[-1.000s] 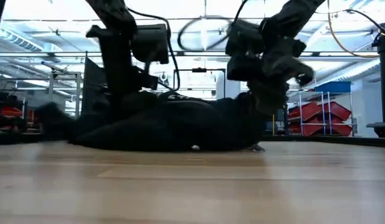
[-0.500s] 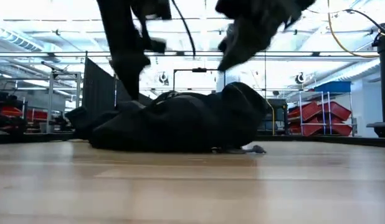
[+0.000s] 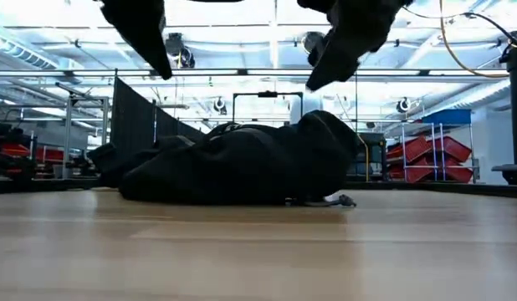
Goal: Unpack backpack
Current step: Prepare the black backpack
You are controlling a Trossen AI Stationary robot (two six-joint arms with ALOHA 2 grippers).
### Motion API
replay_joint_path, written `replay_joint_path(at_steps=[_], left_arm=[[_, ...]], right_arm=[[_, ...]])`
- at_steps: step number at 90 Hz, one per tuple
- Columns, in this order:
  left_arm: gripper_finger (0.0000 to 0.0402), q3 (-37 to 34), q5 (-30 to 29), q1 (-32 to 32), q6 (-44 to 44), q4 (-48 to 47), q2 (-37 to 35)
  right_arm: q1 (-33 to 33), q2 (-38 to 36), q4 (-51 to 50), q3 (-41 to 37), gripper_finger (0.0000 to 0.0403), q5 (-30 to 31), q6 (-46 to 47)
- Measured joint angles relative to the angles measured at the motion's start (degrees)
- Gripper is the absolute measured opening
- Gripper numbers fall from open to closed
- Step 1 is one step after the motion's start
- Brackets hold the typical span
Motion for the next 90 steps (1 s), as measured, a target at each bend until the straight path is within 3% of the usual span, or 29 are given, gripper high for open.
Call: replay_joint_path(at_steps=[14, 33, 44, 54, 68, 90], left_arm=[[0.0, 0.0, -0.06, -0.57, -0.03, -0.15, -0.04], [0.0, 0.0, 0.07, -1.22, 0.0, -0.09, 0.0], [0.0, 0.0, 0.09, -1.26, 0.0, -0.04, 0.0], [0.0, 0.0, 0.09, -1.24, 0.02, -0.04, 0.0], [0.0, 0.0, 0.13, -1.23, -0.02, 0.06, 0.0], [0.0, 0.0, 0.26, -1.36, -0.18, 0.56, 0.0]], right_arm=[[1.86, 4.87, 4.25, 0.0, 0.0186, 11.34, -4.06], [1.81, 11.13, 4.07, 0.0, 0.0217, 12.86, -4.18], [1.5, 14.65, 4.98, 0.13, 0.0215, 19.16, -3.28], [0.62, 15.67, 3.92, 0.3, 0.0169, 22.3, -1.91], [0.64, 13.99, -2.88, 5.64, 0.0023, 19.62, -5.13], [-2.87, 12.46, -14.17, 21.34, 0.0001, 8.97, -7.11]])
